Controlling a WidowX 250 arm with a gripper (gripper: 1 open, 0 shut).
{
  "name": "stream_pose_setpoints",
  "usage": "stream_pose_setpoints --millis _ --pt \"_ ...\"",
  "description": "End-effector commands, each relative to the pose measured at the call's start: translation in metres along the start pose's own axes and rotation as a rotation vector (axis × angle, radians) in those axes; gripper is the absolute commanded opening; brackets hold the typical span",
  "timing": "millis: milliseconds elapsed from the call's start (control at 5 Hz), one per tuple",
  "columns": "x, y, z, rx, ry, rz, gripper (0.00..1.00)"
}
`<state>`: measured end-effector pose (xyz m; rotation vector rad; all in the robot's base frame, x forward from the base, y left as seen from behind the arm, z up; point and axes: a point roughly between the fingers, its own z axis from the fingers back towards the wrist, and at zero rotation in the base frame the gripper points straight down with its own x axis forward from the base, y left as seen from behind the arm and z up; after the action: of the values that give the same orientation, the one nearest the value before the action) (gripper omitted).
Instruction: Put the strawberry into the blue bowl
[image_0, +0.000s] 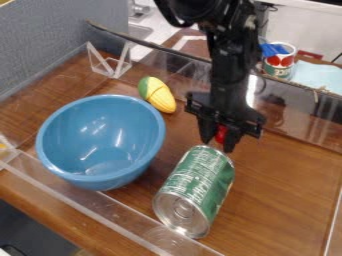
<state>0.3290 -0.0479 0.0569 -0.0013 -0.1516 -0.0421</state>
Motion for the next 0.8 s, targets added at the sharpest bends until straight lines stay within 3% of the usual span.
stream_pose_setpoints --millis 0,200,400,600 --pt "0.01 0.018 0.051 0.005 -0.12 0.042 0.0" --pt "0.0 0.041 0.084 0.026 -0.14 0.086 0.0" --pt "-0.016 0.064 0.106 0.047 -0.131 0.122 0.0" --pt "-0.033 0.082 0.1 0.074 -0.092 0.132 0.0"
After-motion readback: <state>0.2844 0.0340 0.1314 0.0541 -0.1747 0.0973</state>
